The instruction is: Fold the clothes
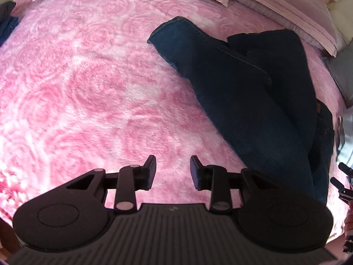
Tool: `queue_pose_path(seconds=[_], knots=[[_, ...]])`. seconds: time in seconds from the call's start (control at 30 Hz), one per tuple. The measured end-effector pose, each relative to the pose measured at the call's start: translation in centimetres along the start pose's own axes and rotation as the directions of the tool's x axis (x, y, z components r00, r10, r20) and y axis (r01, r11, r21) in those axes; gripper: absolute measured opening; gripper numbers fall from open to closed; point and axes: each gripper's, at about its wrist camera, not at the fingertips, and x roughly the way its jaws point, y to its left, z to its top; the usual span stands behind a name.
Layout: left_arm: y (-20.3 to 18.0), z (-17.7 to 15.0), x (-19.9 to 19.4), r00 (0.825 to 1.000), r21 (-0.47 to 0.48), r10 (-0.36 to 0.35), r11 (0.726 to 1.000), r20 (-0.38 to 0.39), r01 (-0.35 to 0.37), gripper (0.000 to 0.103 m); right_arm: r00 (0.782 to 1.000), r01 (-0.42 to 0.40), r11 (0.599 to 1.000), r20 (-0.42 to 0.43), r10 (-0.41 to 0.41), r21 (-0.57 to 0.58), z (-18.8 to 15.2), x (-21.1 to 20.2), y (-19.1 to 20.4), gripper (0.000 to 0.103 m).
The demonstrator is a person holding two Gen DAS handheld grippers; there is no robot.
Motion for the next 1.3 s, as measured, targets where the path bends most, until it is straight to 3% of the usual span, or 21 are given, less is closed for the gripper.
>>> queue_pose_path(seconds=[0.17,0.27,0.3,0.33,0.43,0.53,0.67,0.8,0.93,1.0,1.03,1.07,1.13,1.17,1.3], knots=[[0.8,0.3,2.2,1.0,-0.042,-0.014,0.999,0.005,0.014,0.03,0.994,-0.102,0.995,-0.034,0.102,-0.01,2.1,4.4,-1.3,0.072],[1.3,0.9,3.3,0.999,-0.068,-0.04,0.997,0.012,0.04,0.032,0.992,-0.106,0.994,-0.067,0.104,-0.037,2.2,6.4,-0.9,0.072],[1.3,1.1,3.7,0.999,-0.077,-0.048,0.996,0.013,0.049,0.032,0.992,-0.099,0.993,-0.079,0.094,-0.057,2.1,6.6,-0.7,0.055],[1.4,1.4,4.1,0.998,-0.087,-0.057,0.994,0.015,0.058,0.032,0.991,-0.111,0.991,-0.088,0.104,-0.078,2.0,6.6,-0.6,0.026],[1.6,2.2,5.6,0.996,-0.135,-0.092,0.986,0.019,0.093,0.035,0.995,-0.087,0.99,-0.056,0.081,-0.114,1.6,5.2,0.5,0.007],[1.9,3.4,7.2,0.988,-0.217,-0.15,0.964,0.038,0.154,0.036,0.997,-0.044,0.994,0.057,0.05,-0.1,1.3,1.7,0.9,0.005],[2.0,5.0,9.3,0.975,-0.303,-0.207,0.927,0.082,0.223,0.041,0.982,0.022,1.0,0.189,-0.019,-0.014,0.3,-3.5,0.2,0.004],[1.6,6.3,12.0,0.965,-0.386,-0.238,0.885,0.107,0.261,0.045,0.972,0.07,0.995,0.219,-0.085,0.076,-1.2,-6.6,-0.8,0.004],[0.9,7.2,14.5,0.958,-0.466,-0.258,0.837,0.123,0.286,0.051,0.968,0.093,0.988,0.222,-0.119,0.125,-2.1,-7.1,-0.5,0.004],[0.8,7.3,14.8,0.946,-0.496,-0.294,0.806,0.136,0.322,0.044,0.963,0.101,0.985,0.234,-0.133,0.142,-2.1,-7.1,-0.1,0.005],[0.8,7.3,15.1,0.937,-0.508,-0.319,0.789,0.139,0.344,0.019,0.962,0.105,0.984,0.237,-0.137,0.144,-2.0,-6.9,0.2,0.005],[0.7,7.4,15.4,0.927,-0.519,-0.348,0.771,0.14,0.369,0.005,0.959,0.112,0.983,0.243,-0.144,0.142,-1.8,-6.7,0.6,0.005],[0.8,7.7,15.4,0.915,-0.52,-0.378,0.758,0.142,0.393,0.002,0.959,0.116,0.981,0.241,-0.151,0.154,-1.6,-6.3,1.4,0.004],[1.0,8.0,15.1,0.913,-0.509,-0.382,0.763,0.142,0.398,0.002,0.958,0.118,0.98,0.241,-0.154,0.158,-1.5,-6.1,1.8,0.004],[2.1,10.7,11.6,0.922,-0.386,-0.345,0.837,0.174,0.387,0.001,0.963,0.11,0.979,0.227,-0.147,0.17,-0.6,-5.7,5.2,0.004]])
